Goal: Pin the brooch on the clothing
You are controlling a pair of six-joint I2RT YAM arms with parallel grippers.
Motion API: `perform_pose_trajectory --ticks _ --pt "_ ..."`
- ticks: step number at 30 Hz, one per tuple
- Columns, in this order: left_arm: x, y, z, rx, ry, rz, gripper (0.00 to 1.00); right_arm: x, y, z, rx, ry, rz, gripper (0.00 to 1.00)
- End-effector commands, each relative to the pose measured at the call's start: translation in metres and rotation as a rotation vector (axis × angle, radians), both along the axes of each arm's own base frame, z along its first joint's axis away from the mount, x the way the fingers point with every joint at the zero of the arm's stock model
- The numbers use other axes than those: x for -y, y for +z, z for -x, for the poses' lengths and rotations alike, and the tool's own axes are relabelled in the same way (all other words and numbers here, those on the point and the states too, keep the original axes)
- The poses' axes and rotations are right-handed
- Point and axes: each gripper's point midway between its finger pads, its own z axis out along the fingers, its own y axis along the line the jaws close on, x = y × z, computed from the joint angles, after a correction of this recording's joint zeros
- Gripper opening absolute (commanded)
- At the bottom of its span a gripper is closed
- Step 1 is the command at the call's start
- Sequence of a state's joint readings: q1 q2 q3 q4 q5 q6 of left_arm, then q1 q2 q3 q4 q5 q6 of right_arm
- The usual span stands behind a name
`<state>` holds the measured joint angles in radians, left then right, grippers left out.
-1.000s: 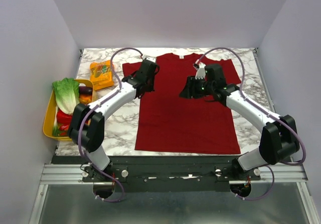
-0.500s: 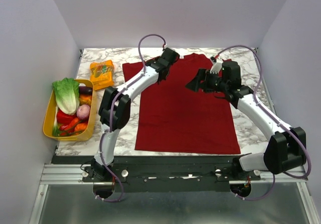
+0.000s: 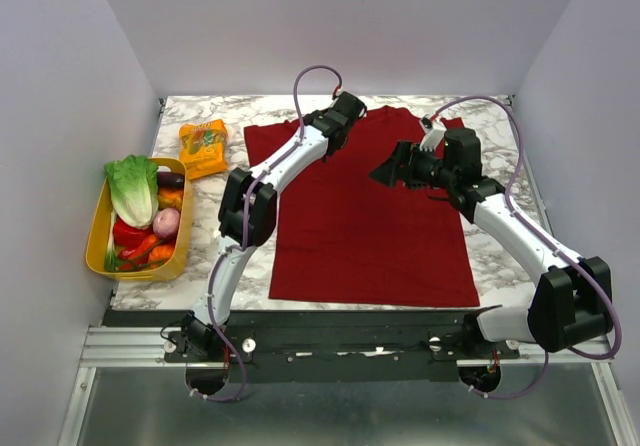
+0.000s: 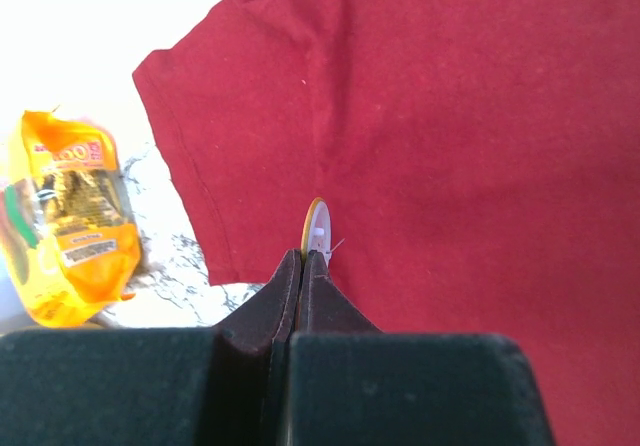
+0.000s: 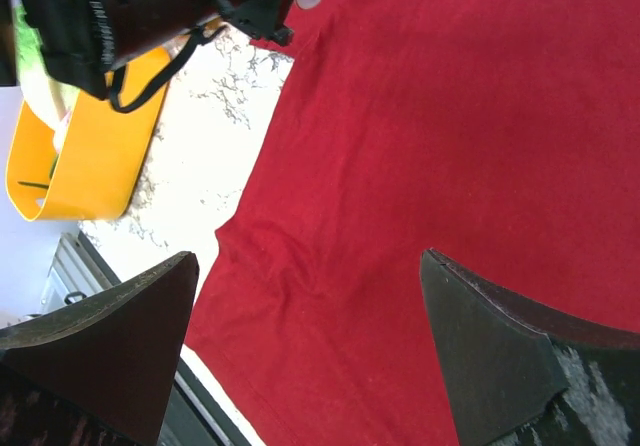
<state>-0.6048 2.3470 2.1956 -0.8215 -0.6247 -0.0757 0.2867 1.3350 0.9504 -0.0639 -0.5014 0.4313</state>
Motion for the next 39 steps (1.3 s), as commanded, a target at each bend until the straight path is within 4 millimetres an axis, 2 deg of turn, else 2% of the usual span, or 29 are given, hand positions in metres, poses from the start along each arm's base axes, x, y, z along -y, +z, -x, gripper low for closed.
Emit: perform_pose_trajectory --ticks 1,6,9,17,22,23,24,25,26,27,28,29,30,31,32,33,34,35,36,37,38,39 --pt "-0.007 0.002 -0.002 -0.009 0.001 -0.110 0.00 0.000 0.003 -0.005 0.019 -0.005 -0.007 1.00" --pt "-0.015 -0.008 -0.006 -0.019 0.016 -0.184 0.00 0.008 -0.007 -0.011 -0.014 -0.068 0.020 1.00" --pt "-0.015 -0.014 -0.006 -0.029 0.014 -0.192 0.00 0.012 -0.006 -0.011 -0.022 -0.096 0.022 1.00" --pt "-0.002 -0.023 -0.013 -0.026 0.000 -0.175 0.00 0.020 -0.007 -0.008 -0.038 -0.136 0.021 1.00" --pt "0.000 -0.026 -0.011 -0.036 -0.008 -0.142 0.00 0.021 -0.027 -0.005 -0.066 -0.112 0.067 0.98" --pt "-0.002 -0.015 -0.010 -0.021 0.005 -0.108 0.00 0.021 -0.034 -0.005 -0.088 -0.108 0.078 0.97" --pt "-0.001 -0.014 -0.009 -0.024 -0.001 -0.075 0.00 0.020 -0.049 0.000 -0.130 -0.085 0.116 0.92" --pt "-0.002 -0.018 -0.006 -0.030 -0.005 -0.054 0.00 0.017 -0.055 0.002 -0.143 -0.072 0.141 0.91" --pt "-0.007 0.002 -0.006 0.002 0.012 0.002 0.00 0.015 -0.056 0.000 -0.139 -0.077 0.174 0.91" --pt "-0.004 0.006 -0.004 -0.004 -0.001 0.057 0.00 0.003 -0.066 0.009 -0.160 -0.030 0.220 0.89" --pt "-0.008 0.000 -0.001 -0.013 0.008 0.093 0.00 -0.002 -0.069 0.012 -0.163 -0.017 0.244 0.88" --pt "-0.011 0.024 0.001 0.023 0.014 0.159 0.00 -0.007 -0.070 0.011 -0.152 -0.019 0.275 0.87" --pt "-0.021 0.029 0.001 0.028 0.053 0.228 0.00 -0.020 -0.077 0.022 -0.161 0.029 0.309 0.83" --pt "-0.019 0.019 0.007 0.000 0.040 0.296 0.00 -0.025 -0.087 0.024 -0.182 0.041 0.340 0.79" --pt "-0.024 0.044 0.012 0.040 0.038 0.369 0.00 -0.027 -0.094 0.024 -0.190 0.036 0.377 0.73" --pt "-0.033 0.052 0.012 0.058 0.069 0.435 0.00 -0.036 -0.098 0.030 -0.191 0.066 0.408 0.62" --pt "-0.033 0.042 0.019 0.035 0.056 0.493 0.00 -0.039 -0.111 0.032 -0.213 0.073 0.442 0.55" --pt "-0.036 0.067 0.025 0.080 0.047 0.553 0.00 -0.038 -0.117 0.031 -0.215 0.062 0.478 0.48" --pt "-0.039 0.072 0.029 0.088 0.049 0.588 0.00 -0.045 -0.121 0.035 -0.215 0.080 0.501 0.33" --pt "-0.049 0.068 0.032 0.090 0.072 0.627 0.00 -0.047 -0.127 0.036 -0.223 0.085 0.519 0.29" --pt "-0.049 0.087 0.040 0.108 0.048 0.682 0.00 -0.048 -0.138 0.038 -0.239 0.089 0.549 0.27" --pt "-0.050 0.091 0.044 0.112 0.042 0.711 0.00 -0.056 -0.144 0.043 -0.243 0.111 0.567 0.24"
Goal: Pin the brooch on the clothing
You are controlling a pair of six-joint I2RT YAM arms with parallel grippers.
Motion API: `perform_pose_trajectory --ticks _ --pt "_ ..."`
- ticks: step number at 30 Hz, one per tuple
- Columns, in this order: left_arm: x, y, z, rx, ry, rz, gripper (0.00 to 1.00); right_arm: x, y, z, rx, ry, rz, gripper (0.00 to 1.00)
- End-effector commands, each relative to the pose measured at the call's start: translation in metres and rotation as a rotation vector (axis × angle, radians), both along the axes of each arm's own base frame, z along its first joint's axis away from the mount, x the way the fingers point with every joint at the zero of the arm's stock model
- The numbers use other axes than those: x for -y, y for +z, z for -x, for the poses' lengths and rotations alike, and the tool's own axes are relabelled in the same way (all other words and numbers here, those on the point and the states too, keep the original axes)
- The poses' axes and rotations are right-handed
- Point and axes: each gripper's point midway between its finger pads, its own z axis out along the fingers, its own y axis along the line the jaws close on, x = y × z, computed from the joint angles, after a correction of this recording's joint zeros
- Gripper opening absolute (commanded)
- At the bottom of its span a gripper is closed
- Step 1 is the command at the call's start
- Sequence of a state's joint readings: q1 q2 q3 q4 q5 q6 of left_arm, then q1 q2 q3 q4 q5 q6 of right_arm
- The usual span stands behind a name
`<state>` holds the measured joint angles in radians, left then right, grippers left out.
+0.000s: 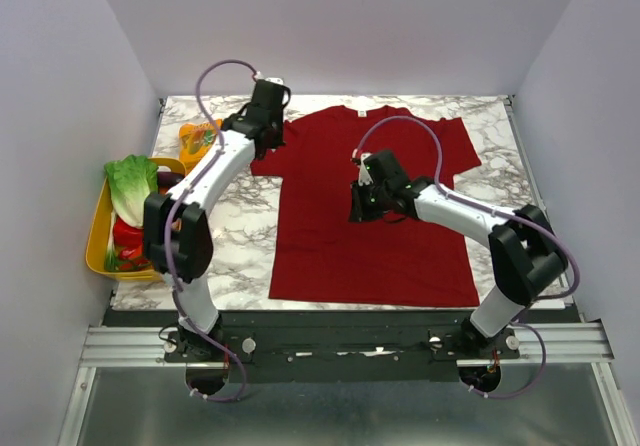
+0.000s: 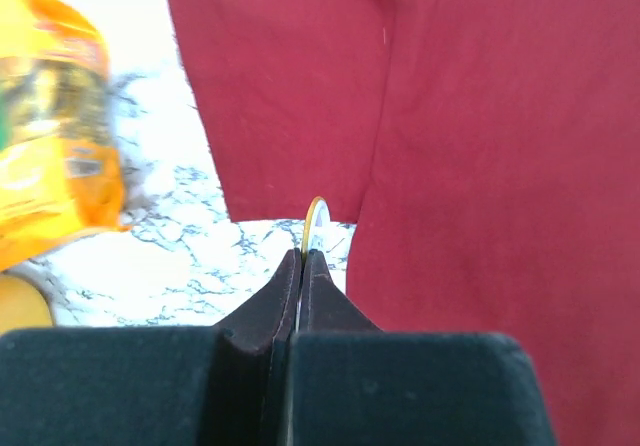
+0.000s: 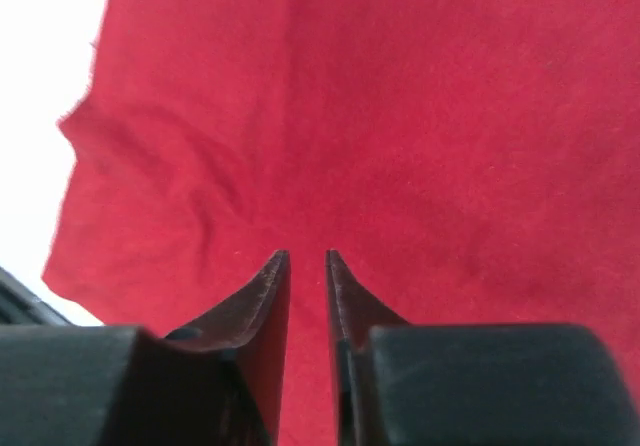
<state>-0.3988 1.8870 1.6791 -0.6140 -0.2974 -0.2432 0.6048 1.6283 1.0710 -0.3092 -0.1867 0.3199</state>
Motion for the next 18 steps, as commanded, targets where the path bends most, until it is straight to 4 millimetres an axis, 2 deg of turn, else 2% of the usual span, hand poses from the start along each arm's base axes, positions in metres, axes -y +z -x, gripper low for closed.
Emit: perform_pose_trajectory --ticks 1,2,3,4,6,8,9,11,18 --pt "0.018 0.044 0.011 0.111 -0.049 0.311 0.00 -0.001 -0.025 0.002 -0.007 0.007 0.157 0.21" --pt "0.021 0.058 0.017 0.125 -0.067 0.363 0.00 -0.005 -0.036 0.002 -0.022 0.014 0.182 0.20" --pt "0.018 0.060 0.020 0.129 -0.063 0.373 0.00 -0.012 -0.041 0.008 -0.034 0.035 0.197 0.18" --pt "0.018 0.058 0.025 0.118 -0.073 0.393 0.00 -0.020 -0.038 0.006 -0.026 0.045 0.197 0.16" --pt "0.015 0.067 0.032 0.130 -0.083 0.428 0.00 -0.028 -0.053 0.013 -0.045 0.071 0.244 0.16" --pt "0.011 0.069 0.037 0.138 -0.082 0.445 0.00 -0.036 -0.056 0.014 -0.054 0.090 0.260 0.15" --pt "0.011 0.070 0.040 0.133 -0.091 0.459 0.00 -0.038 -0.066 0.023 -0.083 0.114 0.291 0.13" --pt "0.009 0.070 0.044 0.131 -0.089 0.469 0.00 -0.037 -0.070 0.026 -0.086 0.115 0.327 0.12" --pt "0.001 0.070 0.050 0.135 -0.079 0.484 0.00 -0.037 -0.089 0.069 -0.154 0.191 0.383 0.10"
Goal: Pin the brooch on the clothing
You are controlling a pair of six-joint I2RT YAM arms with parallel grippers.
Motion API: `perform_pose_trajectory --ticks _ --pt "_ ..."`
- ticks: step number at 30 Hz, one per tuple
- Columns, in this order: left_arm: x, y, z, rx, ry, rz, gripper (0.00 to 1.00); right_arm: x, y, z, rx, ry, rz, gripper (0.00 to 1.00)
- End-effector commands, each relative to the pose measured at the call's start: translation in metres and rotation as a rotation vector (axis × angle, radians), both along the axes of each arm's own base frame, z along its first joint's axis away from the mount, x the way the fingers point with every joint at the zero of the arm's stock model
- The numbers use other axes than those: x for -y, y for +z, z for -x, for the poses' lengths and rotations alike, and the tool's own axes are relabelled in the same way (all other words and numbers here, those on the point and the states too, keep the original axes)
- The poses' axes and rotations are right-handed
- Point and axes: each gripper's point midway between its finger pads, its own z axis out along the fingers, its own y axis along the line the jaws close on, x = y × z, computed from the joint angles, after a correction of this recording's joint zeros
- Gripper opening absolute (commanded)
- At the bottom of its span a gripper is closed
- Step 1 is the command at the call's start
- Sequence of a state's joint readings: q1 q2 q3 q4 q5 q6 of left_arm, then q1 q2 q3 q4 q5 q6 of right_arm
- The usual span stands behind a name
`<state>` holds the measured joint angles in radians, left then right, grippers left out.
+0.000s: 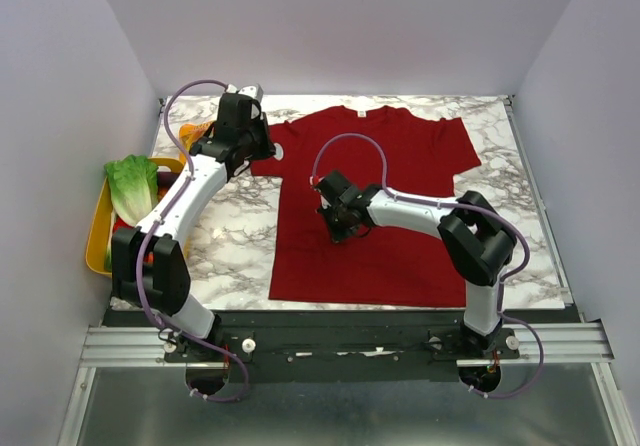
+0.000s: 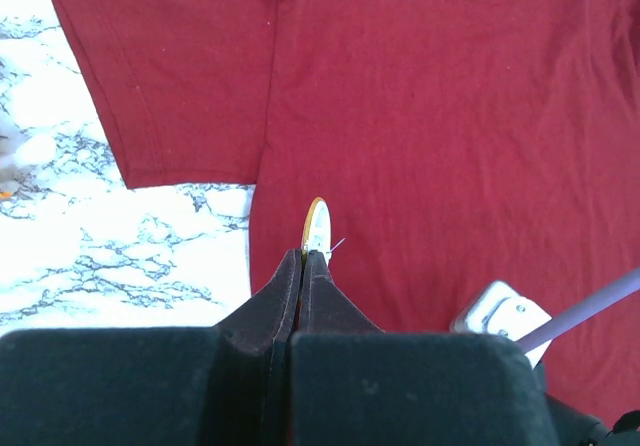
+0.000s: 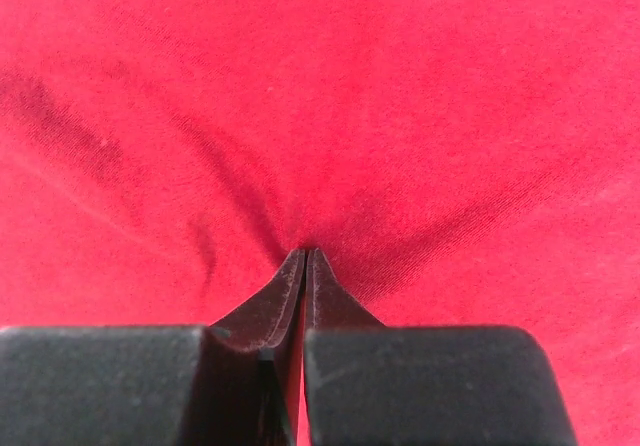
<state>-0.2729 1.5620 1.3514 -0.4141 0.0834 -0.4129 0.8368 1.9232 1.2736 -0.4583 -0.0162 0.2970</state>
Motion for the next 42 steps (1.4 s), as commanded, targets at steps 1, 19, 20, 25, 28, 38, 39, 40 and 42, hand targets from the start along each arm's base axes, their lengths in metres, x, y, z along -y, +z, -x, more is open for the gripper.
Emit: perform_pose_trajectory --ticks 1,19,20,25,28,38,39,40,42 --pt "0.001 0.027 0.004 0.065 -0.017 0.055 0.00 0.020 -0.025 0.038 -0.082 0.037 0.123 0.09" --pt "-0.001 0.002 0.004 -0.004 -0.017 0.048 0.00 -0.012 0.027 0.054 -0.012 0.048 0.017 0.08" --pt "-0.001 -0.002 0.004 -0.013 -0.020 0.046 0.00 -0.005 0.033 0.044 0.041 0.014 0.040 0.08" --pt "0.001 -0.011 0.006 -0.028 -0.026 0.053 0.00 0.030 0.043 0.023 0.080 -0.099 0.054 0.01" --pt "0.001 -0.018 0.008 -0.044 -0.026 0.049 0.00 0.053 0.038 0.013 0.104 -0.165 0.088 0.01" --pt "0.015 -0.036 0.011 -0.086 -0.060 0.010 0.00 0.116 -0.014 0.025 -0.049 -0.332 0.153 0.00" --pt "0.016 -0.038 0.010 -0.086 -0.058 0.006 0.00 0.119 -0.018 0.030 -0.068 -0.334 0.158 0.01" --pt "0.018 -0.039 0.011 -0.089 -0.060 -0.004 0.00 0.121 -0.020 0.033 -0.075 -0.337 0.160 0.00" --pt "0.020 -0.041 0.009 -0.092 -0.062 -0.017 0.00 0.119 -0.023 0.040 -0.110 -0.336 0.148 0.01"
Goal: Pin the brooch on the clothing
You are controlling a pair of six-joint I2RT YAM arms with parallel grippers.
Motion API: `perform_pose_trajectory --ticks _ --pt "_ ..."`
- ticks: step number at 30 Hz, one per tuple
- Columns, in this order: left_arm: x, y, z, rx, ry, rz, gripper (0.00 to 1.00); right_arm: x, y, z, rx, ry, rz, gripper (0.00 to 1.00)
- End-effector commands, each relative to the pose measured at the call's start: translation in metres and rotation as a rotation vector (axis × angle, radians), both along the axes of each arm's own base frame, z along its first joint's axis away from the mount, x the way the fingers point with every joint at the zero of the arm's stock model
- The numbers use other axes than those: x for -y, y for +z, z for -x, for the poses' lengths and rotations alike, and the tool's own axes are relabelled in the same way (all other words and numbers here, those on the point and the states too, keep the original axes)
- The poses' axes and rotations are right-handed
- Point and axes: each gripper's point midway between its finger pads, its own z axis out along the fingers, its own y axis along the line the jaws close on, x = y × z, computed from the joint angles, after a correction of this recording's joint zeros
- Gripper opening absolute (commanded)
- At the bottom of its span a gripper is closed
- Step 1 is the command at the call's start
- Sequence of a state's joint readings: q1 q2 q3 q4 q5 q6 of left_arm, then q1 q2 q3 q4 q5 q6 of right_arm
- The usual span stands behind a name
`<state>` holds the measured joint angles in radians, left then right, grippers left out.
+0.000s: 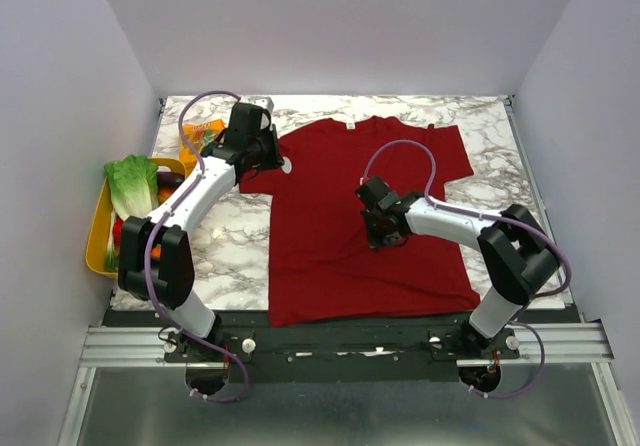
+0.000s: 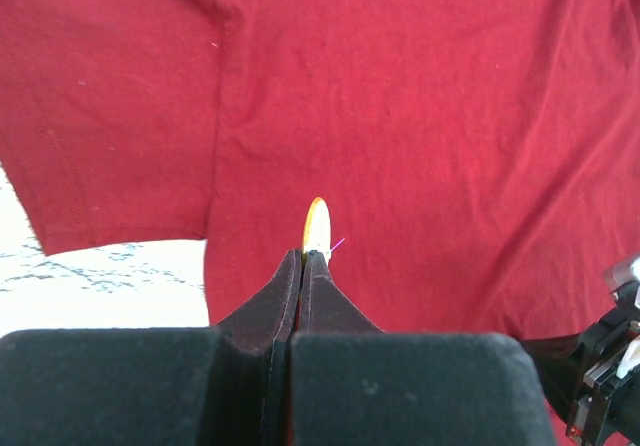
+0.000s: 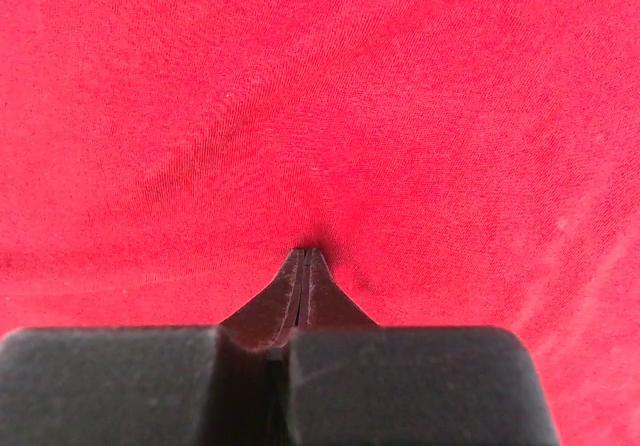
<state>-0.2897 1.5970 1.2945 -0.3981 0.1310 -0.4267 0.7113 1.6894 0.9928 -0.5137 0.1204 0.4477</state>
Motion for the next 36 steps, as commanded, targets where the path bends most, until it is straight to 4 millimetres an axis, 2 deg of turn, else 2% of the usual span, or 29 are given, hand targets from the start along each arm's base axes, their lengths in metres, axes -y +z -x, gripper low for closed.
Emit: perform_pose_trajectory --ticks 1,6,11,14,17,20,21,24,26,34,36 --pt "0.010 -0.009 0.001 -0.017 -0.026 -0.047 0.00 0.014 -0.023 0.030 -0.109 -0.023 0.020 0.00" --pt "0.016 -0.019 -0.004 -0.033 -0.030 -0.144 0.00 0.009 -0.021 0.043 -0.152 -0.016 -0.033 0.00" --pt "0.019 -0.029 -0.009 -0.048 -0.022 -0.213 0.00 0.006 -0.007 0.040 -0.123 -0.009 -0.058 0.00" --pt "0.019 -0.034 -0.012 -0.052 -0.013 -0.275 0.00 0.006 0.010 0.027 -0.056 -0.021 -0.061 0.00" --pt "0.016 -0.039 -0.017 -0.059 0.008 -0.356 0.00 0.017 0.028 0.008 0.033 -0.063 -0.037 0.00" --pt "0.014 -0.044 -0.022 -0.058 0.020 -0.442 0.00 0.035 0.033 -0.004 0.057 -0.115 -0.021 0.00" --pt "0.014 -0.046 -0.022 -0.061 0.020 -0.463 0.00 0.047 0.032 -0.008 0.062 -0.147 0.005 0.00" --pt "0.014 -0.054 -0.026 -0.069 0.024 -0.558 0.00 0.073 0.018 -0.004 0.028 -0.208 0.062 0.01" --pt "0.016 -0.059 -0.026 -0.078 0.023 -0.618 0.00 0.080 0.009 0.003 0.002 -0.215 0.084 0.00" --pt "0.031 -0.070 -0.032 -0.070 0.012 -0.723 0.00 0.087 -0.019 0.041 -0.156 -0.183 0.104 0.00" --pt "0.034 -0.071 -0.036 -0.063 0.012 -0.738 0.00 0.076 -0.017 0.052 -0.190 -0.153 0.060 0.00"
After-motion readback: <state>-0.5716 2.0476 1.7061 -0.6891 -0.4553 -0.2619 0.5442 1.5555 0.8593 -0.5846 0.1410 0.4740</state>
